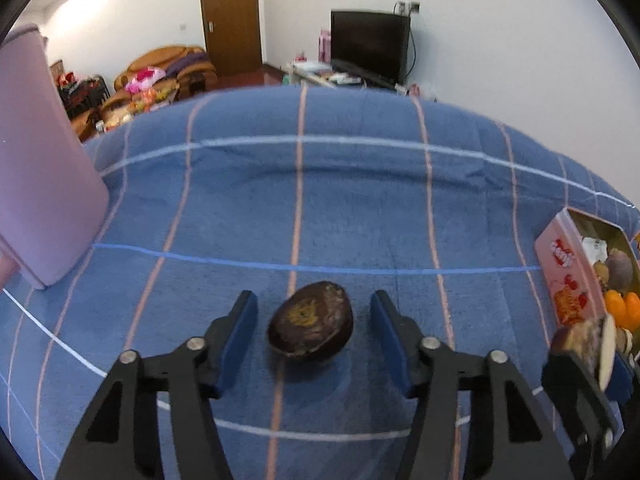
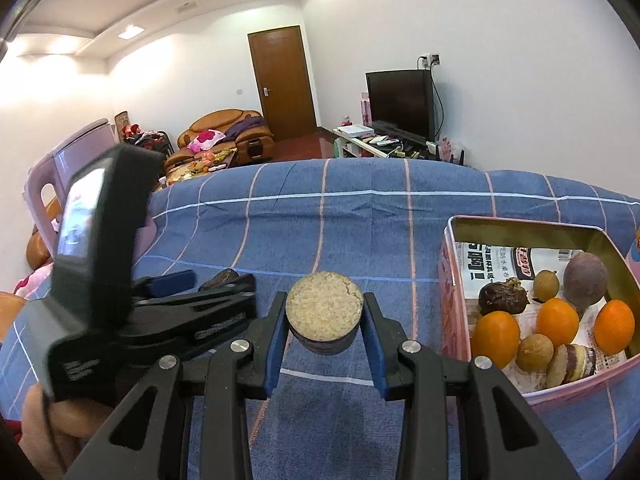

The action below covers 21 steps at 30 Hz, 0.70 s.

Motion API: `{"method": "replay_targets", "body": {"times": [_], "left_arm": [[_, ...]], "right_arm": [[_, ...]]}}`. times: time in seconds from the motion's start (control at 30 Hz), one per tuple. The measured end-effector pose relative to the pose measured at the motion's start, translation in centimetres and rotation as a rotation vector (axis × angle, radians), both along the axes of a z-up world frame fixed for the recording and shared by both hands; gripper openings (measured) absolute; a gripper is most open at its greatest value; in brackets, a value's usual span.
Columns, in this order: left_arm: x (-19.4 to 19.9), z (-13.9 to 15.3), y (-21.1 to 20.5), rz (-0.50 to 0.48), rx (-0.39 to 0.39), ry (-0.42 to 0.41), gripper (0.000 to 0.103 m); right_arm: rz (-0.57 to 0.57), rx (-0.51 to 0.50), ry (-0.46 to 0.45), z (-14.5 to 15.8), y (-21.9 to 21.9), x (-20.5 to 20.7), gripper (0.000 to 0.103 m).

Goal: Organize fruits
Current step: 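Grasp the brown round fruit with the left gripper, then carry the brown fruit and cut piece over the pink tin with both grippers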

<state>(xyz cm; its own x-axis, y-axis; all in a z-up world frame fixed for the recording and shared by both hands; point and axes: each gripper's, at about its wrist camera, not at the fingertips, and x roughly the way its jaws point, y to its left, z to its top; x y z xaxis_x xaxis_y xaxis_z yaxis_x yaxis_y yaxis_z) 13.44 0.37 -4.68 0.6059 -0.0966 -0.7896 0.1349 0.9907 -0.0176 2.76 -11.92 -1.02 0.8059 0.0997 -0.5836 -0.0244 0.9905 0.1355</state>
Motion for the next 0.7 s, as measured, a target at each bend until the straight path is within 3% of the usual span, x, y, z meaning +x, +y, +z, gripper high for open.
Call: {"method": "replay_targets", "body": {"times": [0.1,0.23,0.37,0.7], "left_arm": [[0.2,0.1,0.1,0.002,-0.012,-0.004,0.054],[0.3,0.3,0.4,0.01,-0.023,-0.01,0.041],[0.2,0.5,0.9,0.008,-0.047,-0.02,0.041],[-3.8,2.6,2.4,0.104,0.006,-0.213,0.041]], "right_arm": [[0.007,-0.001,0.009,-0.2,0.2,0.1,0.037],[0.014,-0.009,0.013,-0.2,0.4,0.4,0.037],[0.015,-0.012,0.01,-0.3,0.4,0.4,0.037],[0.017,-0.017,-0.009,-0.2,0.6,-0.2,0.038]]}}
